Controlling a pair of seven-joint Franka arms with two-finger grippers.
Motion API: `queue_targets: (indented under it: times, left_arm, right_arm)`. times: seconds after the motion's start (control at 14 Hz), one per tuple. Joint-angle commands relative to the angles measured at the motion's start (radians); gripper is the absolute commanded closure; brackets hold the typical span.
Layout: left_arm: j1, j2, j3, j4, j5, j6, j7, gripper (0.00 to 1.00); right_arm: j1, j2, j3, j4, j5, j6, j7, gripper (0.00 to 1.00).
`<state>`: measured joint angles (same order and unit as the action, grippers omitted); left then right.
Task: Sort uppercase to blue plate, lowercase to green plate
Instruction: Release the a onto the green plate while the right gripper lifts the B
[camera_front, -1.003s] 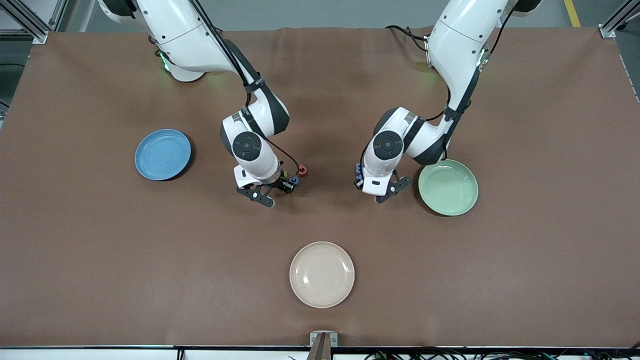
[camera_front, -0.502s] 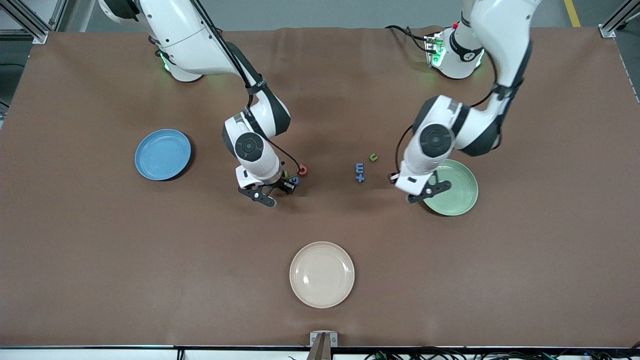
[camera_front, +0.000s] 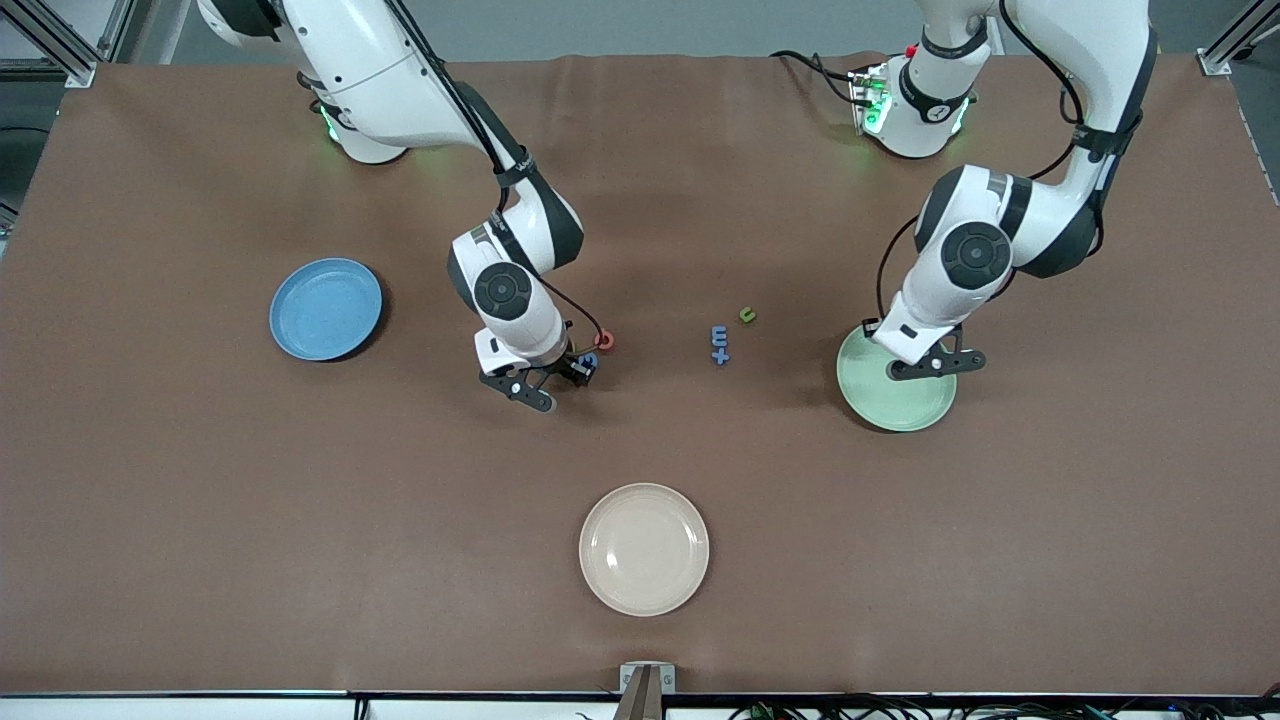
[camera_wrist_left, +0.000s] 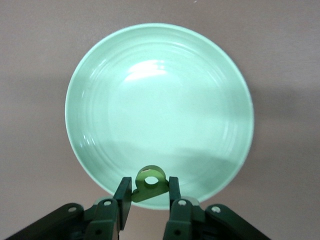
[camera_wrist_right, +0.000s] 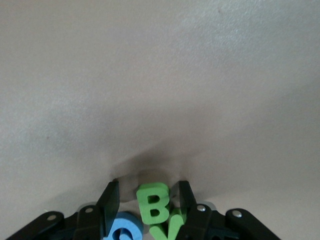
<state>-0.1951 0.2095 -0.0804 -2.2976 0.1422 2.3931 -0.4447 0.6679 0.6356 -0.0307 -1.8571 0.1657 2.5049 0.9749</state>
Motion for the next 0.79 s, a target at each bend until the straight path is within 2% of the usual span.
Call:
queue_targets:
  times: [0.0,0.14,0.21,0.5,0.57,0.64,0.72]
  left_arm:
    - [0.006,0.020,-0.010,-0.062,0.020,0.128,0.018,0.88]
    - [0.006,0.059,-0.010,-0.068,0.020,0.193,0.018,0.87]
    - [0.006,0.071,-0.010,-0.074,0.020,0.211,0.018,0.87]
    - [0.016,0.096,-0.012,-0.094,0.019,0.227,0.015,0.84]
    - [0.020,0.096,-0.013,-0.095,0.020,0.227,0.018,0.76]
    - [0.022,0.093,-0.013,-0.095,0.020,0.225,0.023,0.57]
    - [0.022,0.082,-0.015,-0.094,0.020,0.221,0.024,0.24]
  right_arm:
    - [0.030,-0.001,-0.006,-0.030,-0.011,0.008,0.039,0.46]
    - [0.030,-0.001,-0.006,-0.036,-0.011,0.009,0.039,0.48]
    - [0.030,-0.001,-0.006,-0.037,-0.011,0.008,0.039,0.53]
    - [0.022,-0.002,-0.006,-0.042,-0.011,0.002,0.038,0.90]
    - [0.019,-0.004,-0.008,-0.042,-0.011,0.002,0.038,0.96]
    - [0.018,-0.007,-0.008,-0.042,-0.011,0.000,0.033,0.97]
    - [0.015,-0.013,-0.014,-0.042,-0.011,-0.003,0.025,0.98]
